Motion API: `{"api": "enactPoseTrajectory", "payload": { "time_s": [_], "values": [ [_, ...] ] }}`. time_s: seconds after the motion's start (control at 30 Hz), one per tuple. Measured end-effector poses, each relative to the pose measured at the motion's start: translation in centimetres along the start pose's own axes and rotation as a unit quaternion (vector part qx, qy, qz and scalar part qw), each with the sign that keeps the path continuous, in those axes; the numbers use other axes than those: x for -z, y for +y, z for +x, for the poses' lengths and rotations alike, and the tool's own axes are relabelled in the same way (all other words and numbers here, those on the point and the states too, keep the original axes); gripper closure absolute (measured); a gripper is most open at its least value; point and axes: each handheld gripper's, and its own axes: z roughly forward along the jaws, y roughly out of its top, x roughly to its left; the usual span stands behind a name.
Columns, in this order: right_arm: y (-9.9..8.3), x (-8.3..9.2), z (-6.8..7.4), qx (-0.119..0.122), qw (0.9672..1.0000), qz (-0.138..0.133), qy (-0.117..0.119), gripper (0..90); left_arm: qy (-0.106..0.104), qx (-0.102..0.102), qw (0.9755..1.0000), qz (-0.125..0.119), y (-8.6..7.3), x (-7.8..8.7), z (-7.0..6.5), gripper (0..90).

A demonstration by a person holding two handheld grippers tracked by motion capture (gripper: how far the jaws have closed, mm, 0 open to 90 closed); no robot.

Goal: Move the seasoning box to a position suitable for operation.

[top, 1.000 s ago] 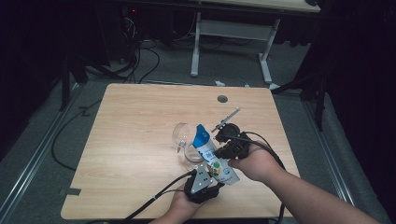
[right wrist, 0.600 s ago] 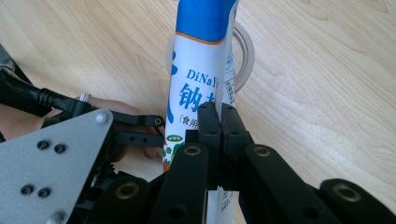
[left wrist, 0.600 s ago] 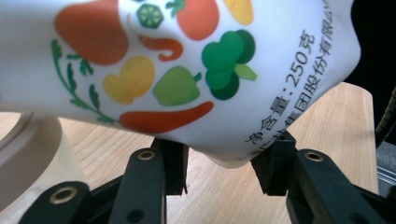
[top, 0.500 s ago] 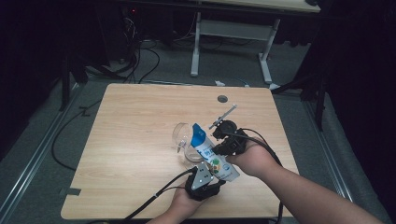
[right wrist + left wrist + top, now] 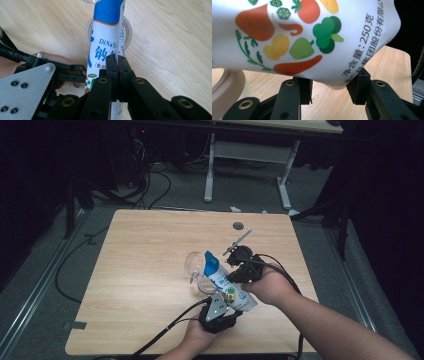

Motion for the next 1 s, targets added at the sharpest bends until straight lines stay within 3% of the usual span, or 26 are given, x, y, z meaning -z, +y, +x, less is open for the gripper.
{"api": "enactPoseTrajectory", "payload": {
  "time_s": [1.0],
  "values": [
    [0.53, 0.0, -0.11, 0.009, 1.0, -0.001, -0.001, 89.8, 0.001, -0.001, 1.0, -0.007, 0.48, -0.25, -0.29, 59.9]
  ]
}}
